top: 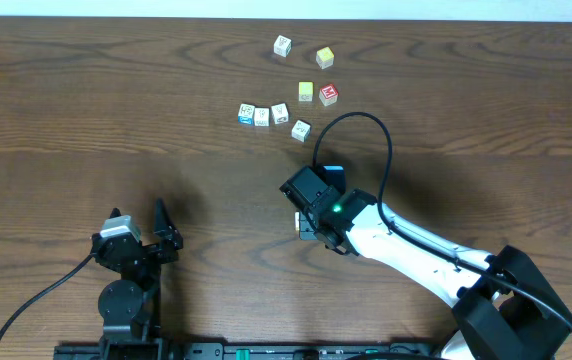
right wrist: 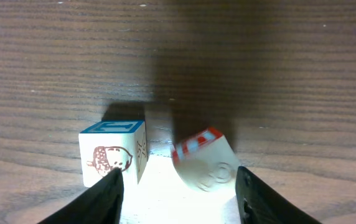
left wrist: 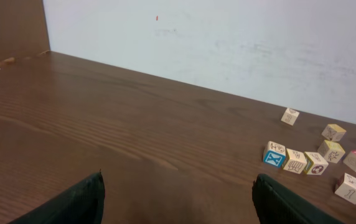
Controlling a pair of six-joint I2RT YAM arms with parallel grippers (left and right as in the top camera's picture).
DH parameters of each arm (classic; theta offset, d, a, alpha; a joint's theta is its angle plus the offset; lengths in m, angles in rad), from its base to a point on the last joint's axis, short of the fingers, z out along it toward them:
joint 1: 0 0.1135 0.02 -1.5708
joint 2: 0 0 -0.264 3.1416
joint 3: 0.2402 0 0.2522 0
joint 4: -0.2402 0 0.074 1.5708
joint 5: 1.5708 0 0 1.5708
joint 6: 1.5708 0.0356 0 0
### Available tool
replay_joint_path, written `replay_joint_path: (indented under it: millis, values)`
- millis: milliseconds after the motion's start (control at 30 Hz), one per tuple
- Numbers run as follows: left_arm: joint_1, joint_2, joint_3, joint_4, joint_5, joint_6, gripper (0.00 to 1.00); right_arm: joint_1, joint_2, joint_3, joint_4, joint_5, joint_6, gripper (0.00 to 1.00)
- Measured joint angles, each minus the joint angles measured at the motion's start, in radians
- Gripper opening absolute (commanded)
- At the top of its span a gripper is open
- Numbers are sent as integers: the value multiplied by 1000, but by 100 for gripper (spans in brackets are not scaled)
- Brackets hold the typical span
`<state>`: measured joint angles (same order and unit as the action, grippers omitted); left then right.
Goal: Lift 4 blocks
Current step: 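Rotate the right gripper and nudge the 8 block flush against the acorn block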
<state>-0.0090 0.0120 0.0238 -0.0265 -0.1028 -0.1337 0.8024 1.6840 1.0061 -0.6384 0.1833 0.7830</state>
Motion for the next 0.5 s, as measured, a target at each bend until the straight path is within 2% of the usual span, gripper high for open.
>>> replay_joint_path:
  millis: [233, 267, 333, 433, 500]
  values:
    - [0, 0, 0, 0, 0, 0, 76, 0, 0, 0, 0, 0, 2, 48]
    - [0, 0, 0, 0, 0, 0, 77, 0, 0, 0, 2, 0, 2, 46]
    - [0, 0, 0, 0, 0, 0, 77, 0, 0, 0, 10, 1, -2, 35]
    - [0, 0, 0, 0, 0, 0, 76, 0, 0, 0, 19, 12, 2, 31]
    - [0, 0, 0, 0, 0, 0, 76, 0, 0, 0, 20, 17, 1, 24]
